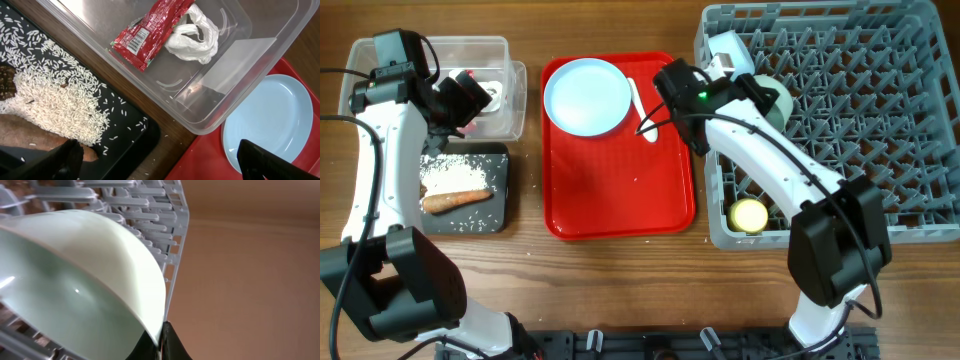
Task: Sort waste into correct bins and load items into the dishwasher rack
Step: 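Lower the mint-green bowl into the dish rack and release, then grasp the white plate edge on the red tray with the right gripper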
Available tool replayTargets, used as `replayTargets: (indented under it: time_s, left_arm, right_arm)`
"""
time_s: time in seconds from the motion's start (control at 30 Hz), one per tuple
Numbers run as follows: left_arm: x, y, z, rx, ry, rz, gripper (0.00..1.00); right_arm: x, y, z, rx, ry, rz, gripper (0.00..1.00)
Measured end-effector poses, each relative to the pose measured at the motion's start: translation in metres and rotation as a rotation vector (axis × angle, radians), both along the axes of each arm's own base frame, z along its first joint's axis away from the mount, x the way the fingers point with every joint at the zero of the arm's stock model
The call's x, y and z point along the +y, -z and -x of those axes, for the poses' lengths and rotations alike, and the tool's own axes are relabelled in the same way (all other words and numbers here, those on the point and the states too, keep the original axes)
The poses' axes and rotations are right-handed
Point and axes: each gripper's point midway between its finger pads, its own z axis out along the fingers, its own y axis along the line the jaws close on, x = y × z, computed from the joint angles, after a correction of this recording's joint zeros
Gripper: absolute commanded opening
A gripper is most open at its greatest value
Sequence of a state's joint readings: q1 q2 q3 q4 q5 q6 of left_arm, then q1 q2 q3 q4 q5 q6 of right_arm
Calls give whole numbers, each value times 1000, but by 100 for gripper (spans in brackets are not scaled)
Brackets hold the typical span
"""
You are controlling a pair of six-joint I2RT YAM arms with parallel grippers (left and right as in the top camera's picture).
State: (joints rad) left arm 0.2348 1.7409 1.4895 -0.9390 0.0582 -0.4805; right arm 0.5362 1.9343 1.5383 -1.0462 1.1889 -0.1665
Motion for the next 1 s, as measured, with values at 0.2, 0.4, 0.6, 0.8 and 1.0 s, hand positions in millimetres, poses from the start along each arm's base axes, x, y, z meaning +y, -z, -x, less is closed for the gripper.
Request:
replayTargets:
  time_s: [0.2, 0.4, 0.6, 0.8, 1.0]
  left_arm:
    - [0, 0, 0, 0, 0, 0, 100]
    - [0, 0, 0, 0, 0, 0, 100]
    - [0, 0, 0, 0, 0, 0, 100]
    - [0, 0, 0, 0, 0, 0, 100]
    - [0, 0, 0, 0, 0, 0, 100]
  right_arm:
    - [23, 7, 6, 46, -63, -6, 44]
    - [39, 23, 10, 174, -143, -27, 100]
    - [50, 25, 0, 141, -169, -79, 100]
    - [72, 25, -23, 15, -204, -217, 100]
    - [141, 24, -43, -63, -355, -663, 100]
